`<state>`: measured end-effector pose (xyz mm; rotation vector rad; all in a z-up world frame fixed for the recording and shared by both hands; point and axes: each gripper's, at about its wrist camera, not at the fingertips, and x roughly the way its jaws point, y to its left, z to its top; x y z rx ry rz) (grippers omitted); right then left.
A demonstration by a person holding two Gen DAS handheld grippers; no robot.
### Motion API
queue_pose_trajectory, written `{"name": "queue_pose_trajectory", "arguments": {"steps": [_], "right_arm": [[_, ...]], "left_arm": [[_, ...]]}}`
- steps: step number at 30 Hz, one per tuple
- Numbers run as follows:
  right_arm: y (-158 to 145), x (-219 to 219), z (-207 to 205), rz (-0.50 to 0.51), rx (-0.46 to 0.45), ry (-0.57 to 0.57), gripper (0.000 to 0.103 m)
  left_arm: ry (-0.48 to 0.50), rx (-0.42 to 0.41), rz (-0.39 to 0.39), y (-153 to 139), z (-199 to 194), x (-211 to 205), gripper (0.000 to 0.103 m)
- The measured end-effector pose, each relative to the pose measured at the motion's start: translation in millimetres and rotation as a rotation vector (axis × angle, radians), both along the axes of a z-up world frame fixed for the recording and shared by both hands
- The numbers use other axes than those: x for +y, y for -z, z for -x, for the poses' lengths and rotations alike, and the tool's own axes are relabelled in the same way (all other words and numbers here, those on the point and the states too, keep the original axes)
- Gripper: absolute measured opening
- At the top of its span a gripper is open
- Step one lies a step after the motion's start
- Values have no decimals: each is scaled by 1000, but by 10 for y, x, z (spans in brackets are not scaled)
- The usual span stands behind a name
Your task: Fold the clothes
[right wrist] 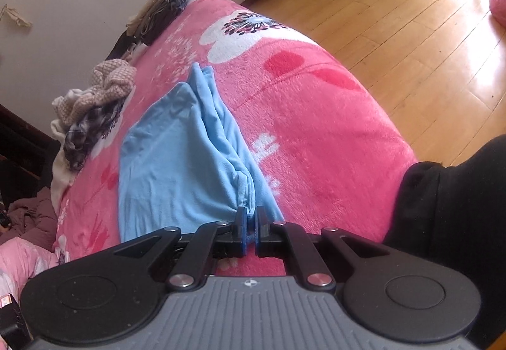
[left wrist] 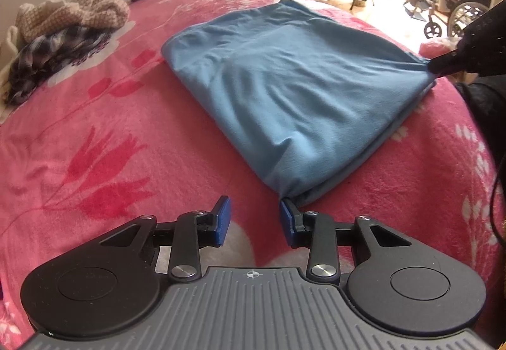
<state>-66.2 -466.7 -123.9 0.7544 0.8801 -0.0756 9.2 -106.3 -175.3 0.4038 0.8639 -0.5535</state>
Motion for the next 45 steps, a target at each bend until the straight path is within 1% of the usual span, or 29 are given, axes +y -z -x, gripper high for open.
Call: {"name": "queue_pose_trajectory", "arguments": {"steps": [3,6,8,10,11,12,14,15,17,19,22,24,27,30,33,34,35,36,37,38,39,40,41,43,45], "right_arm": [[56,-24,-15,-12,21,13,4],[94,-27,-26,-13,35,13,4],[87,-21,-32,-8,33,7,5],[85,-19,-38,-8,34,4,5],[86,-21,-39,-9,34,3,5],[86,-25,-38,-10,34,4,5],[82,-26,-38,-13,34,6,5],[80,-25,-38,-13,34,6,5],[81,-19,-35,-12,35,6,5],[88,-21,-34,-14,36,6,5],[88,-19,-41,-12,40,0,5],[81,-16,-43,-7,38,-5,5],[88,-20,-49,-7,42,-6,5],[96,-25,-57,-9,45,-8,5],[99,-30,-58,-11,47,-9,5],[99,-30,-58,-12,48,-8,5],[100,-29,-58,-12,48,-8,5],[101,-28,-61,-11,48,-8,5],[103,-28,-62,-10,48,-9,5],[104,-29,-63,-8,47,-10,5],[105,-29,-63,-6,46,-10,5],[105,-30,-62,-4,45,-10,5],[98,-27,-61,1,42,-12,5],[48,-14,-51,28,24,-20,5],[22,2,-59,53,15,-38,5]], "left_arm": [[-8,34,-6,19,-9,68,34],[-15,62,31,-17,-30,180,34],[-39,116,122,-58,-90,297,34],[-65,189,250,-104,-175,421,34],[-70,208,296,-132,-200,454,34],[-61,211,325,-162,-215,465,35],[-9,221,346,-204,-229,422,37],[15,251,354,-192,-251,384,39],[17,323,378,-118,-317,325,39],[-16,391,424,-24,-410,341,39],[-104,519,593,91,-579,517,39],[-171,623,705,193,-679,637,39],[-259,712,775,329,-756,725,39],[-314,769,785,434,-803,726,37],[-334,822,772,518,-809,664,33],[-339,838,765,543,-807,640,32],[-345,843,758,550,-805,623,29],[-353,845,751,551,-802,607,22],[-365,848,746,555,-796,598,17],[-378,852,742,561,-790,591,8],[-390,855,738,566,-783,584,5],[-395,851,739,544,-772,576,4],[-380,838,731,496,-760,554,4],[-347,806,698,399,-750,504,3],[-353,804,668,424,-777,480,3]]}}
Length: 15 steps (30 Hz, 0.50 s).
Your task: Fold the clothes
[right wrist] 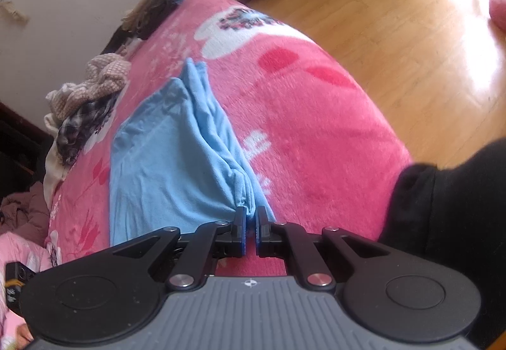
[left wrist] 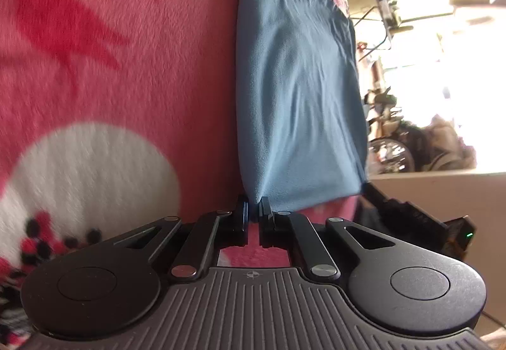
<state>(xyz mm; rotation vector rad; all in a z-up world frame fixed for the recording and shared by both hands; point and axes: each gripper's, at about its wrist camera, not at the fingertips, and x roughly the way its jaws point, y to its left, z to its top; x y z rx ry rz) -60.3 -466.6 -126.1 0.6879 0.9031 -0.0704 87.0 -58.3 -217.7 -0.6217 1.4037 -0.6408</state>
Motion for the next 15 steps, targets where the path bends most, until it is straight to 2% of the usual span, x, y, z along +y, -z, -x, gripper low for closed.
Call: {"name": "queue_pose_trajectory", "arguments": {"steps": [2,6,11,14,15], "right_arm": [[60,-2,-24,2,24,-7,5],[141,-52,-7,-25,43,0,5],[76,-181,89,13,64,35,9],[-34,-289,160,50,41,74,9],[-80,-317,174,68,29,83,9]], "left_arm": [[7,-2,-23,32,-19,-25,3],[49,-58,-61,-32,-29,-129,5],[72,-70,-77,-54,-41,-149,8],[66,-36,-77,-62,-89,-62,9],[66,-64,-104,-111,-79,-47,10]]}}
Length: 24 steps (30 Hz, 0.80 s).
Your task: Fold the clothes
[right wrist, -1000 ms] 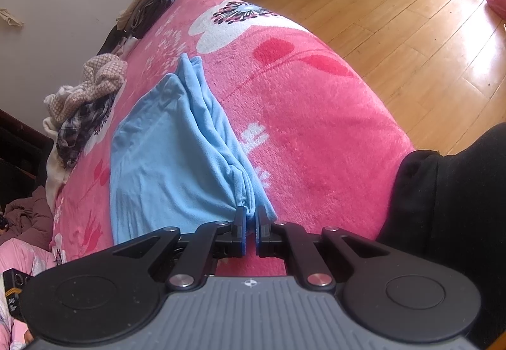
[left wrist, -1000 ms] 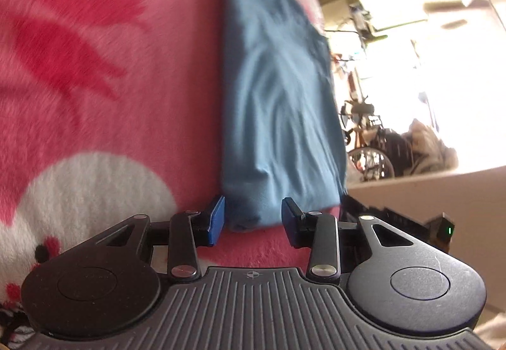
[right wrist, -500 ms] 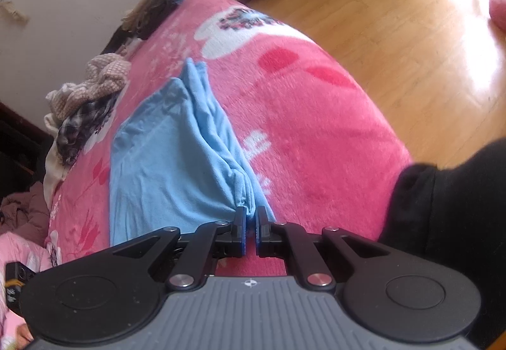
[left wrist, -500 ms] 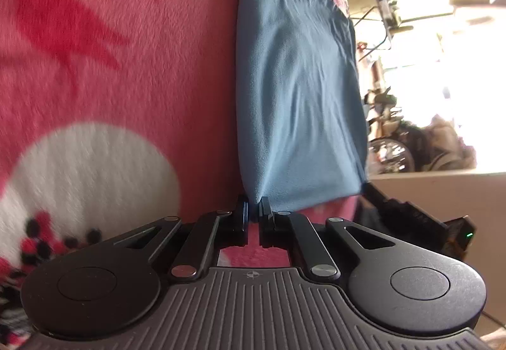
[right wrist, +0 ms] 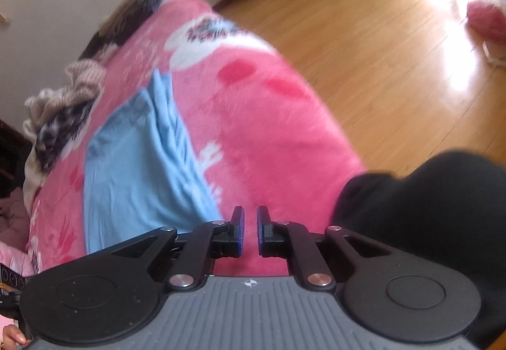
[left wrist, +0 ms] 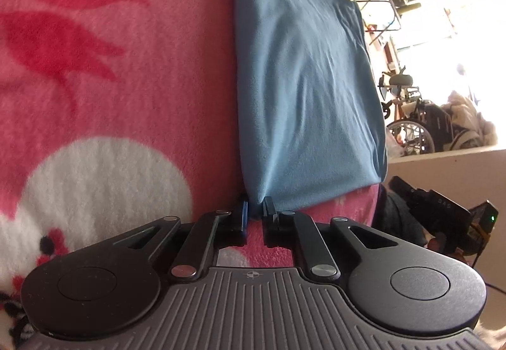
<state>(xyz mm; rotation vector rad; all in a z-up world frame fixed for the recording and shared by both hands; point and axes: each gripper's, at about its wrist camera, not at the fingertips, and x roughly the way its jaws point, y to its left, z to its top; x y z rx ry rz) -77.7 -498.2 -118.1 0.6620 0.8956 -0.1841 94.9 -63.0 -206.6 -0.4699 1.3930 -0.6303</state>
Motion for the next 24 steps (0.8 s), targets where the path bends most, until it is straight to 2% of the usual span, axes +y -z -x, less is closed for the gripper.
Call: {"name": "queue_pose_trajectory", "arguments": {"steps": [3,7,10,13,17,19,21,24], "right_arm": [[-162,-6,-54,63,-53,-46,9],[-274,201,-325,57,-95,-256,9],[-255,440,-472,90,-107,-376,9],[-128,563,-536,125,-92,-413,8],[54,477,-499,196,15,-366,3],[-49,440,-469,210,-3,-354,4],[-202,472,-494,266,-48,-375,4],[-378,554,-595,302,-120,-424,4]], "left_arm": [[5,-120,-104,-186,55,31,13],[31,-313,-222,-469,131,-6,12],[64,-431,-161,-632,171,-136,13],[179,-488,-131,-621,222,-371,13],[344,-519,-238,-368,395,-569,13],[378,-546,-283,-289,475,-582,13],[386,-572,-306,-266,529,-590,13],[389,-583,-319,-252,539,-552,13]]}}
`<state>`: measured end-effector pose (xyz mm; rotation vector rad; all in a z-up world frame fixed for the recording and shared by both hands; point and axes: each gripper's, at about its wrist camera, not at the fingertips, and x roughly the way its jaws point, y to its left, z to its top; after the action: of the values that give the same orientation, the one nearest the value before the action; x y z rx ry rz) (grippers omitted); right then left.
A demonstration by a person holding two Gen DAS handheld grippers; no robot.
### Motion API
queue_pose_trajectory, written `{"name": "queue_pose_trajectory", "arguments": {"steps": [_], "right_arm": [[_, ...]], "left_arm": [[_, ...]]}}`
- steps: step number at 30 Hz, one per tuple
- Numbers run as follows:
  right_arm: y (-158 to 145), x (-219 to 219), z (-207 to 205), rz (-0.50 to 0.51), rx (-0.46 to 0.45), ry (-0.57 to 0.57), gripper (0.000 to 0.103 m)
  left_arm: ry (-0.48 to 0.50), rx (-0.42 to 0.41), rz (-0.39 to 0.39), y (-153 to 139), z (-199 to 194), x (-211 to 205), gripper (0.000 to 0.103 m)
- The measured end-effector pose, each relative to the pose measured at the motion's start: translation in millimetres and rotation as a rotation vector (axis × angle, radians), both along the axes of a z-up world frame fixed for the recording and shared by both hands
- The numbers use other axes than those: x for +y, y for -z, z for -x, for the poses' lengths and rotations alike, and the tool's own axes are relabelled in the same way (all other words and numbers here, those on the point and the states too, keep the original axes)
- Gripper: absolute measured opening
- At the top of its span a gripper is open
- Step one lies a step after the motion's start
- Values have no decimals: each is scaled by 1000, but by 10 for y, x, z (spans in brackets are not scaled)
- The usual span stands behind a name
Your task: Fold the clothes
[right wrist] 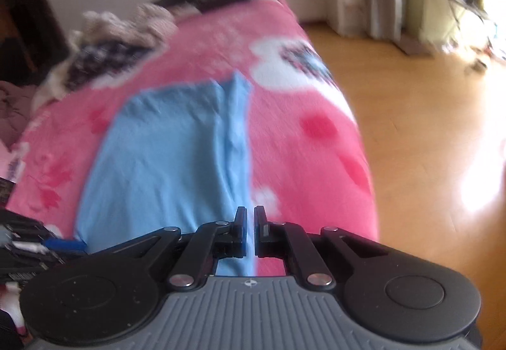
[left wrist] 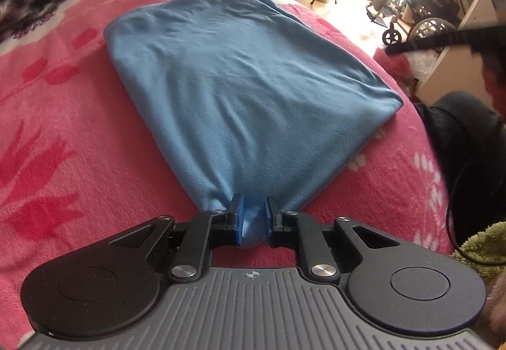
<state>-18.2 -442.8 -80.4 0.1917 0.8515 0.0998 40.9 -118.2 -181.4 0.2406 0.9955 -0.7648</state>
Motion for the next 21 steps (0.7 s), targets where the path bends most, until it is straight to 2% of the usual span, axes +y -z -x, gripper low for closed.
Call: {"name": "queue_pose_trajectory", "arguments": {"steps": [3,6,9,13,17,19,21], "right_arm": [[21,225,-216,5,-22,-81,4],[222,372,-407,13,5,-124,4],[397,204,-427,51,51,-18,3],[291,2,-409,7,28,56,4],[176,184,-583,-21,-27,-23,4],[232,340,-741,-28,-27,-75,4],[338,395,-886,-7,-14,-79,4]], "left_arm": [[-5,0,-2,3,3,4,13],[-14,-1,-4,1,3,-45,13],[-19,-4,0,-6,5,-68,14],[-13,-5,12,16,-9,-52,14],[-7,-10,16,18,-6,-48,14],[-8,-14,19,14,4,-44,14],[-6,-19,20,11,14,-39,15]]}}
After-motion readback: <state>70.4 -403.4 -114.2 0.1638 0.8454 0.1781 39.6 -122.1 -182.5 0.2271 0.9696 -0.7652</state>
